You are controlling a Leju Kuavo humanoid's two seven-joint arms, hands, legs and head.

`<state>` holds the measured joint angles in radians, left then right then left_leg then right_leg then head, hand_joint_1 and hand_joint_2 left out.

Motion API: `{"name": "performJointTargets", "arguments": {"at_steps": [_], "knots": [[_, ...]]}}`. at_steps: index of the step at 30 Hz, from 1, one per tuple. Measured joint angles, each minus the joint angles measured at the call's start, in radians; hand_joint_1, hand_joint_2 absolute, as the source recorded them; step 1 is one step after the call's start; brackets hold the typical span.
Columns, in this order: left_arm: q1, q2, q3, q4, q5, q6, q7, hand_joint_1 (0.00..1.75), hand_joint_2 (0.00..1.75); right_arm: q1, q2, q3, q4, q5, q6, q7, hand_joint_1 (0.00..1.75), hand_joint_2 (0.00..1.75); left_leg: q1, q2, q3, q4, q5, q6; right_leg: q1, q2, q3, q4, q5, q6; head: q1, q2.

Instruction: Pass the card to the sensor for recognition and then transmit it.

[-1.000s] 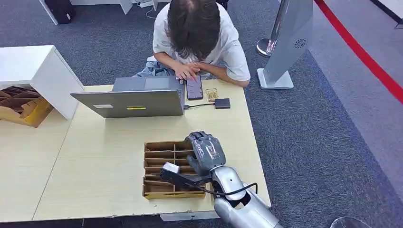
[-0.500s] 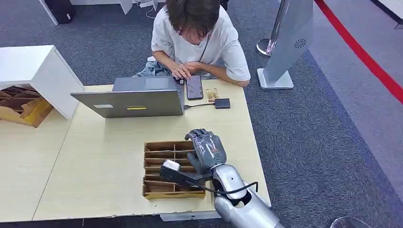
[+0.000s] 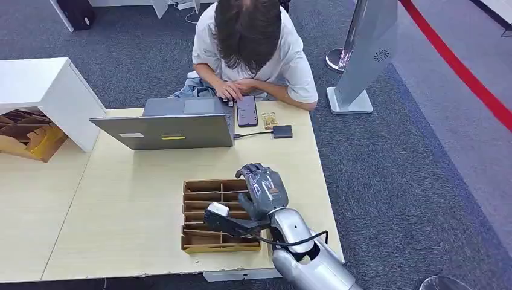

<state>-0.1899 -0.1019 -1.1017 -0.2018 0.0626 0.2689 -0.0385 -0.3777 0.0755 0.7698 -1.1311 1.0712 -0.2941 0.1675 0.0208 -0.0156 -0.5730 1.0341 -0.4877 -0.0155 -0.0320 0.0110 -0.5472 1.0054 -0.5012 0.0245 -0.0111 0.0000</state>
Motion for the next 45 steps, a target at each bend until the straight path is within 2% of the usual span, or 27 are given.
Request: {"name": "performJointTargets", "arguments": {"at_steps": [13, 19, 35, 38, 41, 45], "knots": [[0.001, 0.000, 0.002, 0.000, -0.007, 0.000, 0.000, 0.00, 0.00, 0.001, 0.000, 0.000, -0.001, 0.000, 0.004, 0.000, 0.82, 1.75, 0.000, 0.000, 0.000, 0.000, 0.000, 0.000, 0.000, 0.000, 0.000, 0.000, 0.000, 0.000, 0.000, 0.000], [0.001, 0.000, 0.004, 0.000, -0.009, 0.001, 0.000, 0.00, 0.00, 0.004, 0.000, 0.000, -0.002, 0.000, 0.004, 0.000, 0.77, 1.75, 0.000, 0.000, 0.000, 0.000, 0.000, 0.000, 0.000, 0.000, 0.000, 0.000, 0.000, 0.000, 0.000, 0.000], [0.002, 0.000, 0.015, 0.000, -0.015, 0.001, 0.000, 0.00, 0.00, 0.019, 0.000, 0.000, -0.006, 0.003, 0.000, 0.000, 0.80, 1.75, 0.000, 0.000, 0.000, 0.000, 0.000, 0.000, 0.000, 0.000, 0.000, 0.000, 0.000, 0.000, 0.000, 0.000], [0.002, 0.000, 0.019, 0.000, -0.015, 0.001, 0.000, 0.00, 0.00, 0.020, 0.000, 0.000, -0.006, 0.003, 0.000, 0.000, 0.84, 1.75, 0.000, 0.000, 0.000, 0.000, 0.000, 0.000, 0.000, 0.000, 0.000, 0.000, 0.000, 0.000, 0.000, 0.000], [0.002, 0.000, 0.024, 0.000, -0.016, 0.001, 0.000, 0.00, 0.00, 0.020, 0.000, 0.000, -0.006, 0.003, 0.000, 0.000, 0.98, 1.75, 0.000, 0.000, 0.000, 0.000, 0.000, 0.000, 0.000, 0.000, 0.000, 0.000, 0.000, 0.000, 0.000, 0.000], [0.002, 0.000, 0.026, 0.000, -0.016, 0.001, 0.000, 0.00, 0.00, 0.021, 0.000, 0.000, -0.006, 0.002, 0.000, 0.000, 0.98, 1.75, 0.000, 0.000, 0.000, 0.000, 0.000, 0.000, 0.000, 0.000, 0.000, 0.000, 0.000, 0.000, 0.000, 0.000]]}}
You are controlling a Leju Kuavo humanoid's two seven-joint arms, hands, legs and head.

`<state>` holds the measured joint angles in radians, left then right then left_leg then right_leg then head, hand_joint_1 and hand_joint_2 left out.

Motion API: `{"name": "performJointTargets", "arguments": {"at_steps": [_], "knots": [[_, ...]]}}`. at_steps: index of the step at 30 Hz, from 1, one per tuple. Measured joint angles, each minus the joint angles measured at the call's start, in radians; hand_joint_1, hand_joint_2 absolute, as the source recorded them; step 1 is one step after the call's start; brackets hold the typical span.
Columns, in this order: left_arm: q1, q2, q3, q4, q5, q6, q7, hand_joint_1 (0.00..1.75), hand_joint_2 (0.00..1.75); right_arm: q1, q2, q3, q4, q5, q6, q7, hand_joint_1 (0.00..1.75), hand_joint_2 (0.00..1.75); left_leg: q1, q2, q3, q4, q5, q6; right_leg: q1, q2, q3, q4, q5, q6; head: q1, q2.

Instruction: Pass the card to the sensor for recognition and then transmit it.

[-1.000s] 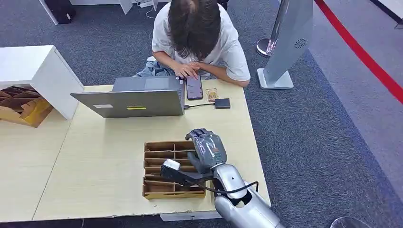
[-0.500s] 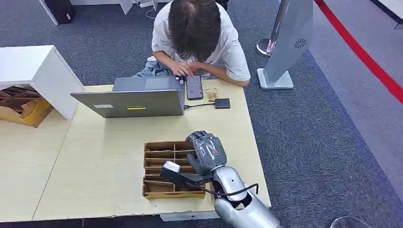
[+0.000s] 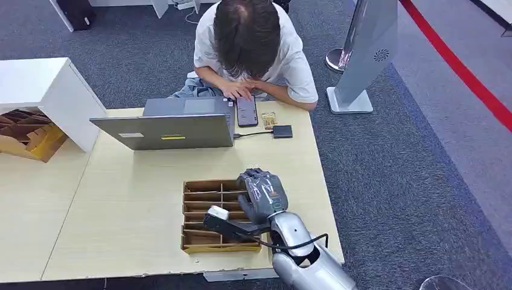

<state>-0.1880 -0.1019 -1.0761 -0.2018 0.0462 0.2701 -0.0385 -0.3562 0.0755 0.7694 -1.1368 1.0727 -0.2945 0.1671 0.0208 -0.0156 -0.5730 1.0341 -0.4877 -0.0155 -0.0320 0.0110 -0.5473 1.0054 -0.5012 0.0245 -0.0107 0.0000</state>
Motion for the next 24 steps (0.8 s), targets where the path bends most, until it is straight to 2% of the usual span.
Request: {"name": "performJointTargets", "arguments": {"at_steps": [3, 5, 6, 24], "knots": [[0.000, 0.000, 0.000, 0.000, 0.000, 0.000, 0.000, 0.00, 0.00, 0.000, 0.000, 0.000, 0.000, -0.002, 0.000, 0.000, 1.08, 1.75, 0.000, 0.000, 0.000, 0.000, 0.000, 0.000, 0.000, 0.000, 0.000, 0.000, 0.000, 0.000, 0.000, 0.000], [0.000, 0.000, 0.000, 0.000, -0.001, 0.000, 0.000, 0.00, 0.00, 0.001, 0.000, 0.000, 0.000, -0.002, -0.001, 0.000, 1.38, 1.75, 0.000, 0.000, 0.000, 0.000, 0.000, 0.000, 0.000, 0.000, 0.000, 0.000, 0.000, 0.000, 0.000, 0.000], [0.000, 0.000, 0.000, 0.000, -0.002, 0.000, 0.000, 0.00, 0.00, 0.001, 0.000, 0.000, 0.001, -0.002, -0.002, 0.000, 1.45, 1.75, 0.000, 0.000, 0.000, 0.000, 0.000, 0.000, 0.000, 0.000, 0.000, 0.000, 0.000, 0.000, 0.000, 0.000], [0.000, 0.000, 0.000, 0.000, -0.007, 0.000, 0.000, 0.00, 0.00, 0.001, 0.000, 0.000, 0.005, -0.003, -0.016, -0.002, 1.41, 1.75, 0.000, 0.000, 0.000, 0.000, 0.000, 0.000, 0.000, 0.000, 0.000, 0.000, 0.000, 0.000, 0.000, 0.000]]}}
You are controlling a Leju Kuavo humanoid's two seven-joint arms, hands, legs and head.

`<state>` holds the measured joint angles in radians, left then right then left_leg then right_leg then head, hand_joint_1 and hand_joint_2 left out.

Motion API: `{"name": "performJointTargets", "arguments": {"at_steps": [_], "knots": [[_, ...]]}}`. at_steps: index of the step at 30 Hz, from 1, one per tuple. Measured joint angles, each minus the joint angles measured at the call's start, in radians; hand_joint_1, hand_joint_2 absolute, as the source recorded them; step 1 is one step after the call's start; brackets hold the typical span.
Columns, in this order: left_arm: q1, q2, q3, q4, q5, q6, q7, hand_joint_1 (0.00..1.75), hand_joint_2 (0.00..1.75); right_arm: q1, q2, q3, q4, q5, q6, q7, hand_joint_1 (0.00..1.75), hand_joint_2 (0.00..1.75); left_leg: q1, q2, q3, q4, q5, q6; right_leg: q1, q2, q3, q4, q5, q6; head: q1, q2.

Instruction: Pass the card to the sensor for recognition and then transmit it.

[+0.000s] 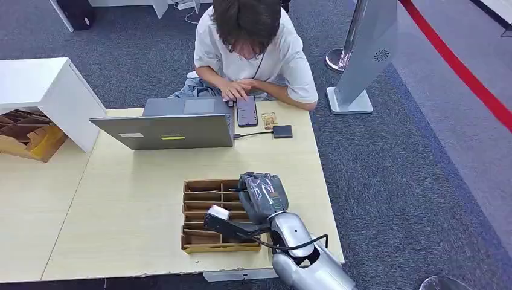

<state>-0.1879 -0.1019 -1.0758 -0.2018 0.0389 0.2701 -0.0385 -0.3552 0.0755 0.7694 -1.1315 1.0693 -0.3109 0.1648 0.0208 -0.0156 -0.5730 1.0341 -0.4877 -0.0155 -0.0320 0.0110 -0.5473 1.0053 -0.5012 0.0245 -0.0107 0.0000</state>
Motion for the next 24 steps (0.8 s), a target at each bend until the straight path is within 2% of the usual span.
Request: {"name": "performJointTargets", "arguments": {"at_steps": [5, 10, 15, 18, 20, 24], "knots": [[0.000, 0.000, 0.000, 0.000, 0.000, 0.000, 0.000, 0.00, 0.00, 0.000, 0.000, 0.000, 0.000, 0.000, 0.000, 0.000, 1.43, 1.75, 0.000, 0.000, 0.000, 0.000, 0.000, 0.000, 0.000, 0.000, 0.000, 0.000, 0.000, 0.000, 0.000, 0.000], [0.000, 0.000, 0.000, 0.000, -0.003, 0.000, 0.000, 0.00, 0.00, 0.000, 0.000, 0.000, 0.000, -0.001, -0.003, -0.001, 1.38, 1.75, 0.000, 0.000, 0.000, 0.000, 0.000, 0.000, 0.000, 0.000, 0.000, 0.000, 0.000, 0.000, 0.000, 0.000], [0.000, 0.000, 0.003, 0.000, -0.010, 0.000, 0.000, 0.00, 0.00, 0.000, 0.000, -0.001, 0.004, -0.002, -0.014, -0.006, 1.41, 1.75, 0.000, 0.000, 0.000, 0.000, 0.000, 0.000, 0.000, 0.000, 0.000, 0.000, 0.000, 0.000, 0.000, 0.000], [0.000, 0.000, 0.008, 0.000, -0.013, 0.001, 0.000, 0.00, 0.00, 0.002, 0.000, -0.003, 0.004, -0.002, -0.026, -0.013, 1.48, 1.75, 0.000, 0.000, 0.000, 0.000, 0.000, 0.000, 0.000, 0.000, 0.000, 0.000, 0.000, 0.000, 0.000, 0.000], [0.001, 0.000, 0.014, 0.000, -0.016, 0.004, 0.000, 0.00, 0.00, 0.009, 0.000, -0.005, -0.004, -0.002, -0.038, -0.018, 1.66, 1.75, 0.000, 0.000, 0.000, 0.000, 0.000, 0.000, 0.000, 0.000, 0.000, 0.000, 0.000, 0.000, 0.000, 0.000], [0.009, 0.000, 0.029, 0.000, -0.018, 0.014, 0.000, 0.00, 0.00, 0.036, -0.002, -0.019, -0.058, -0.002, -0.064, -0.026, 1.75, 1.75, 0.000, 0.000, 0.000, 0.000, 0.000, 0.000, 0.000, 0.000, 0.000, 0.000, 0.000, 0.000, 0.000, 0.000]]}}
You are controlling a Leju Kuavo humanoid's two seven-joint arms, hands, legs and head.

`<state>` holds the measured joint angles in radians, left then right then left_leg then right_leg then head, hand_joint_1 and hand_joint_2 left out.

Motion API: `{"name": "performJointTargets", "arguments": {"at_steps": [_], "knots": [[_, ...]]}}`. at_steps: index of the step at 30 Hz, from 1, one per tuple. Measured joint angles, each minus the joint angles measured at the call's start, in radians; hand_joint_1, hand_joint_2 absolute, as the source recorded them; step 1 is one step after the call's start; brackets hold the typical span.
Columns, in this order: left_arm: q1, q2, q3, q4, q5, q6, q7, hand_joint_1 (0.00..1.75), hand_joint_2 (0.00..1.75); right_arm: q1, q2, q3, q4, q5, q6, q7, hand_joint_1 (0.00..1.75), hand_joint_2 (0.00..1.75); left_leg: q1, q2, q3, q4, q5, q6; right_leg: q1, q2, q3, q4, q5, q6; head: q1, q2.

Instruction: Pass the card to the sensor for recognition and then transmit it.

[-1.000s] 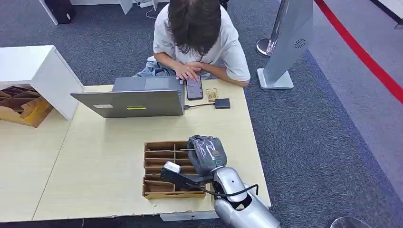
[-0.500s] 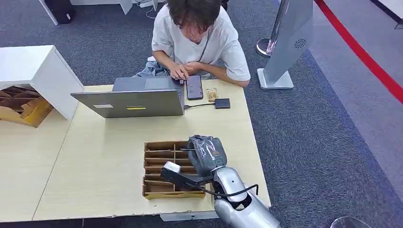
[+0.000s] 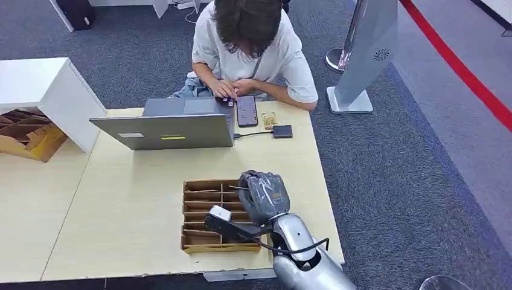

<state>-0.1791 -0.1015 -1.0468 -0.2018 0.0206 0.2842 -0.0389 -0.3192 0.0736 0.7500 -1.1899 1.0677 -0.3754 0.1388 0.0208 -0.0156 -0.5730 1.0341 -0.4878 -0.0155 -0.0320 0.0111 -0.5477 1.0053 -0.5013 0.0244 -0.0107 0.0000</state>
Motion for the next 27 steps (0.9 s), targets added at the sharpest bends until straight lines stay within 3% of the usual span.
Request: {"name": "performJointTargets", "arguments": {"at_steps": [14, 27], "knots": [[0.021, 0.002, 0.053, 0.000, 0.000, 0.029, -0.010, 0.00, 0.00, 0.084, -0.034, -0.048, -0.288, -0.029, -0.088, -0.087, 1.73, 1.75, 0.000, 0.000, 0.000, 0.000, 0.000, 0.000, 0.000, 0.000, 0.000, 0.000, 0.000, 0.000, 0.000, 0.000], [0.028, 0.003, 0.088, 0.000, 0.002, 0.042, -0.018, 0.00, 0.00, 0.127, -0.063, -0.058, -0.469, -0.042, -0.156, -0.138, 1.75, 1.75, 0.000, 0.000, 0.000, 0.000, 0.000, 0.000, 0.000, 0.000, 0.000, 0.000, 0.000, 0.000, 0.000, 0.000]]}}
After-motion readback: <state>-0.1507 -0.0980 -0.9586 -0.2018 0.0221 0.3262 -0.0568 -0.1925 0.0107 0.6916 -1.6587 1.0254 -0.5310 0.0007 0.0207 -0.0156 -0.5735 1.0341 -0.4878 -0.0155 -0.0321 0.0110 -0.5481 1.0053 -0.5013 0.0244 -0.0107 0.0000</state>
